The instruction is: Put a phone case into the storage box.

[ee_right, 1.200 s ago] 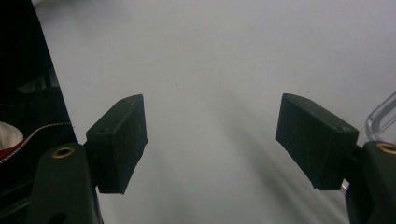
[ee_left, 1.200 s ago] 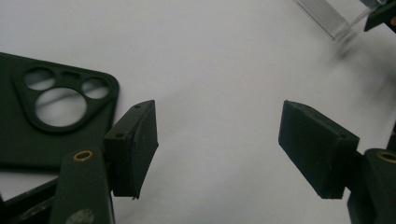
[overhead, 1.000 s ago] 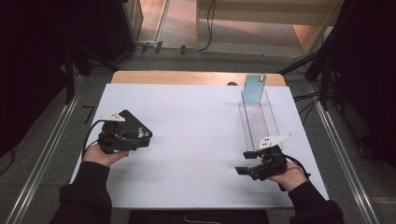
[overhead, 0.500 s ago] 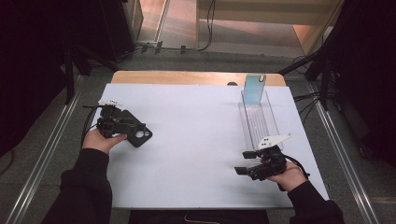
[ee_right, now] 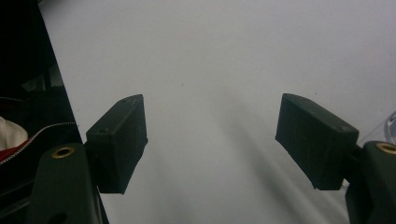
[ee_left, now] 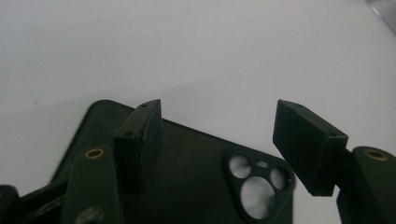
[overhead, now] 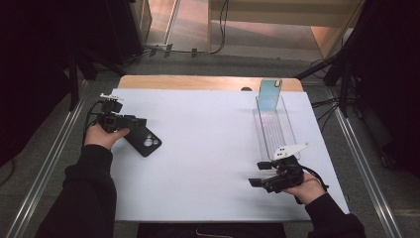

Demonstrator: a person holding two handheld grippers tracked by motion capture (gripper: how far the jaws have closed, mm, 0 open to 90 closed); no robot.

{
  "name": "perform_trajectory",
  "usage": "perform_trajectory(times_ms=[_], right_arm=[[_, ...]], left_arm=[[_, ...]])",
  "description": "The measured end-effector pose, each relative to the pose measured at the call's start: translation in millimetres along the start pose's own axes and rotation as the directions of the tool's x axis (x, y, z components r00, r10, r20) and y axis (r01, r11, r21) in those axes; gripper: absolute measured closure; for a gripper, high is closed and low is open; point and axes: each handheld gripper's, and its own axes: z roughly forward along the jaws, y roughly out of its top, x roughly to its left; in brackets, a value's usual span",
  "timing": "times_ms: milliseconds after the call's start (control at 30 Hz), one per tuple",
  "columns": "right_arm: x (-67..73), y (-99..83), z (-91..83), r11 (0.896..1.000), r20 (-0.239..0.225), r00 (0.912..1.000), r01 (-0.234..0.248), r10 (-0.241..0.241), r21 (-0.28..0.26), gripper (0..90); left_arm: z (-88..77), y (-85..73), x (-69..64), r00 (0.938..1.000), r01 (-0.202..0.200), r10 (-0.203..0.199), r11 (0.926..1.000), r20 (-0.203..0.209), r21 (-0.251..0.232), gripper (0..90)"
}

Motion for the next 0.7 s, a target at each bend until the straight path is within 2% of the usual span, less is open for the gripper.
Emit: perform_trajectory(times_ms=[67,133,167,200,233,267,300,333,400,433,467,533,600,667,700], right_arm=[[-0.1,-0.3,-0.3,1.0,0.002,1.0,-0.002,0.002,0.001,22.7],[0.0,-0.7,-0.7,1.0,0.004,1.0,-0.006,0.006,0.004,22.7],[-0.1,-0.9,-0.7,1.0,0.005,1.0,-0.006,0.005,0.003,22.7],[-0.2,-1.1,-0.9,1.0,0.004,1.0,-0.007,0.007,0.003,22.8],[-0.3,-1.2,-0.9,1.0,0.004,1.0,-0.007,0.007,0.004,22.7],[-0.7,-1.4,-0.6,1.0,0.003,1.0,-0.006,0.006,0.003,22.8],[-0.8,-1.4,-0.5,1.0,0.002,1.0,-0.009,0.009,0.005,22.8],[-0.9,-1.6,-0.3,1.0,0.002,0.9999,-0.01,0.01,0.007,22.7],[-0.3,-1.8,-0.4,1.0,0.003,0.9999,-0.013,0.013,0.008,22.7],[-0.2,-1.8,-0.5,1.0,0.0,0.9999,-0.012,0.012,0.007,22.8],[-0.1,-1.8,-0.7,1.0,0.0,0.9999,-0.012,0.012,0.005,22.8],[-0.2,-1.7,-0.7,1.0,-0.001,0.9999,-0.012,0.012,0.005,22.8],[-0.5,-1.5,-0.1,1.0,-0.005,0.9999,-0.011,0.011,0.006,22.8],[-0.7,-1.4,0.3,1.0,-0.016,0.9998,-0.012,0.012,0.008,22.8],[-0.7,-1.4,0.4,1.0,-0.023,0.9996,-0.015,0.015,0.005,22.8]], left_arm=[[0.6,1.5,6.1,0.9996,0.006,-0.006,1.0,-0.027,0.004,37.6],[-0.8,1.7,13.0,0.9988,0.04,-0.041,0.9989,-0.027,-0.025,48.1],[-1.3,1.8,15.4,0.9978,0.042,-0.044,0.9987,-0.05,-0.027,55.4],[-1.9,2.1,16.9,0.9951,0.028,-0.03,0.9994,-0.094,-0.02,58.0],[-1.9,2.1,18.8,0.9925,0.019,-0.02,0.9998,-0.121,-0.012,67.1],[-2.0,2.4,21.1,0.9872,0.014,-0.015,0.9999,-0.159,-0.005,73.8],[-2.0,2.6,23.6,0.9844,0.019,-0.02,0.9998,-0.175,-0.004,84.0],[-1.7,2.7,26.2,0.9829,0.026,-0.027,0.9996,-0.182,-0.005,90.0],[0.4,2.9,30.2,0.9801,0.04,-0.038,0.9992,-0.195,0.006,90.0],[1.8,2.8,33.0,0.9818,0.045,-0.04,0.9988,-0.185,0.018,90.0],[3.1,2.3,34.8,0.9789,0.049,-0.044,0.9986,-0.199,0.021,90.0],[4.1,1.4,40.3,0.9787,0.067,-0.063,0.9976,-0.196,0.017,90.0],[4.4,0.4,45.8,0.9754,0.091,-0.09,0.9959,-0.201,-0.003,90.0],[6.7,-1.9,51.8,0.9717,0.115,-0.113,0.9934,-0.207,-0.002,90.0],[8.4,-3.4,54.6,0.9693,0.122,-0.116,0.9924,-0.217,0.014,90.0]])
